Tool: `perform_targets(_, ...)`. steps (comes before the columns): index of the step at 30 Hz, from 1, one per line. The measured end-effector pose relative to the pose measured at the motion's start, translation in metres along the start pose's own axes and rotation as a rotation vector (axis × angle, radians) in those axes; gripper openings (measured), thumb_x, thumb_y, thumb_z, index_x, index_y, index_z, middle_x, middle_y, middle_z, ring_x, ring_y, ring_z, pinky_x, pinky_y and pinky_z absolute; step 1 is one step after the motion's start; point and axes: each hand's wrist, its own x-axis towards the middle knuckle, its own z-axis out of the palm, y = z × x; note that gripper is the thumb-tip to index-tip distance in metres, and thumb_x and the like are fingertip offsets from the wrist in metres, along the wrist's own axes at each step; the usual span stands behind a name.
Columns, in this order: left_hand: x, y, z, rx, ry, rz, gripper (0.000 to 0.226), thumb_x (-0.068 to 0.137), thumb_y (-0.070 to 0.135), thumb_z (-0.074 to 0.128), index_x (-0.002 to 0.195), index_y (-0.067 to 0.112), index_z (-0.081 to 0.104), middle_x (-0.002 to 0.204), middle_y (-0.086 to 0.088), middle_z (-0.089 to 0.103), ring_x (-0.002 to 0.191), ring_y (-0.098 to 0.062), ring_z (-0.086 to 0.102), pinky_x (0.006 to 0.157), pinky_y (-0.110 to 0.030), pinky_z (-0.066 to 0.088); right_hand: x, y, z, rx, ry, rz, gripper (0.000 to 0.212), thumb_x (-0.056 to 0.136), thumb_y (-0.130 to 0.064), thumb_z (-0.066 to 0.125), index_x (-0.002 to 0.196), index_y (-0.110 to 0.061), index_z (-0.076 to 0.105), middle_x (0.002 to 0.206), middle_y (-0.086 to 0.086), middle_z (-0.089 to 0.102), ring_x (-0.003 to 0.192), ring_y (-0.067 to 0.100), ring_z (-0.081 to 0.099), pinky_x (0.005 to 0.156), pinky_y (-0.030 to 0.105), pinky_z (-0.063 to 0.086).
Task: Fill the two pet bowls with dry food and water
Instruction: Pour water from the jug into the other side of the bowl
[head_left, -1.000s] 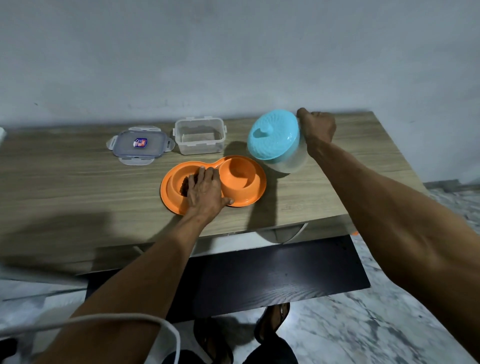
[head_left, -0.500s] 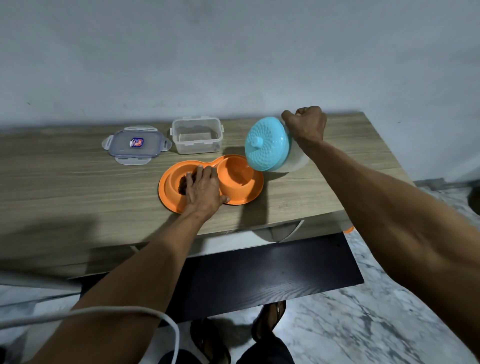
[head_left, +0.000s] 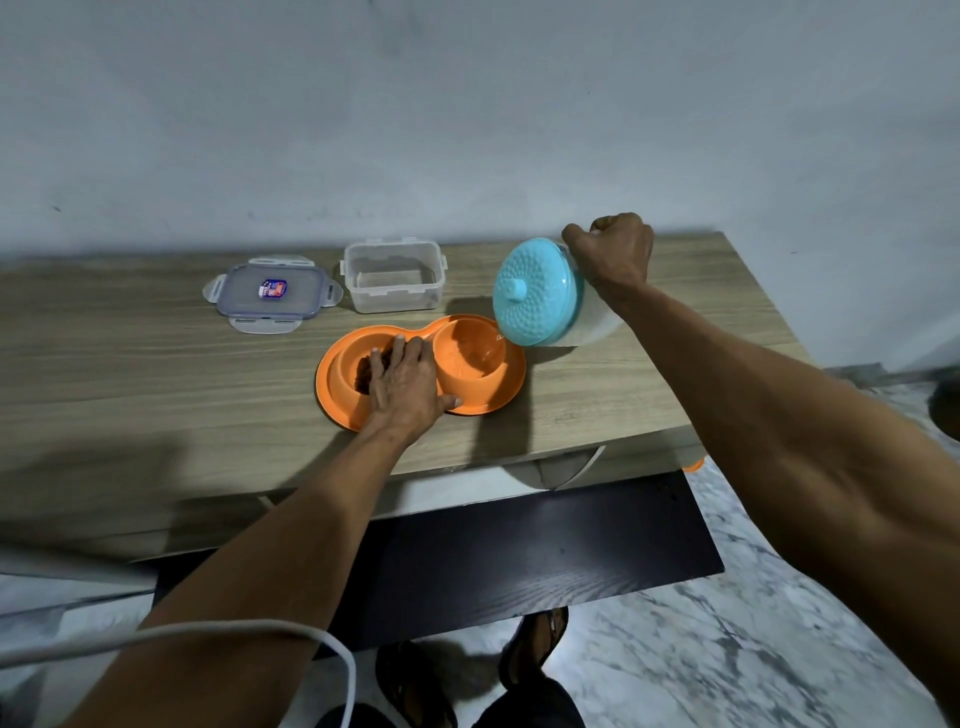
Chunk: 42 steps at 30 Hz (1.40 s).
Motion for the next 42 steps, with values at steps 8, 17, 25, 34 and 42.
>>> perform_targets(8, -0.001, 0.001, -0.002, -0.004, -0.002, 0.003, 0.094, 0.082, 0.050, 0.069, 0.152, 0.008, 0.023, 0.157, -0.010, 0.029, 0.150, -0.030, 0.012, 0.118, -0.056, 0.008, -0.001, -0.005, -0.003, -0.012, -0.005, -0.016, 0.039, 0.066, -0.029, 0.060, 0.044, -0.014, 0.031, 0.046, 0.001, 0.022, 0.049, 0.017, 0.019, 0.055, 0.031, 0.028)
perform_targets(17, -0.004, 0.002, -0.005, 0.007, -0.007, 0.000, 0.093, 0.082, 0.046, 0.070, 0.152, 0.007, 0.022, 0.157, -0.011, 0.028, 0.150, -0.031, 0.011, 0.119, -0.056, 0.006, -0.001, -0.010, -0.005, -0.015, -0.006, -0.024, 0.036, 0.064, -0.030, 0.057, 0.045, -0.014, 0.032, 0.048, 0.003, 0.022, 0.051, 0.017, 0.019, 0.056, 0.032, 0.028)
perform_targets(25, -0.004, 0.002, -0.006, 0.023, -0.015, 0.002, 0.093, 0.083, 0.046, 0.069, 0.152, 0.007, 0.021, 0.158, -0.011, 0.026, 0.150, -0.030, 0.011, 0.119, -0.056, 0.006, -0.001, -0.013, -0.006, -0.023, -0.008, -0.022, 0.039, 0.067, -0.027, 0.059, 0.043, -0.013, 0.032, 0.043, 0.003, 0.023, 0.048, 0.017, 0.019, 0.056, 0.031, 0.028)
perform_targets(34, -0.004, 0.004, -0.007, 0.020, -0.014, 0.000, 0.091, 0.084, 0.043, 0.069, 0.152, 0.008, 0.021, 0.158, -0.010, 0.027, 0.150, -0.030, 0.011, 0.119, -0.056, 0.007, -0.002, -0.014, -0.006, -0.043, -0.020, -0.035, 0.042, 0.069, -0.025, 0.060, 0.044, -0.013, 0.029, 0.044, 0.002, 0.021, 0.048, 0.017, 0.017, 0.048, 0.030, 0.022)
perform_targets(42, -0.004, 0.002, -0.005, 0.019, -0.017, -0.003, 0.091, 0.084, 0.043, 0.069, 0.153, 0.008, 0.020, 0.158, -0.010, 0.025, 0.150, -0.030, 0.011, 0.119, -0.056, 0.006, -0.002, -0.015, -0.003, -0.021, -0.024, -0.036, 0.042, 0.069, -0.026, 0.061, 0.044, -0.014, 0.029, 0.044, 0.000, 0.023, 0.047, 0.015, 0.019, 0.050, 0.029, 0.023)
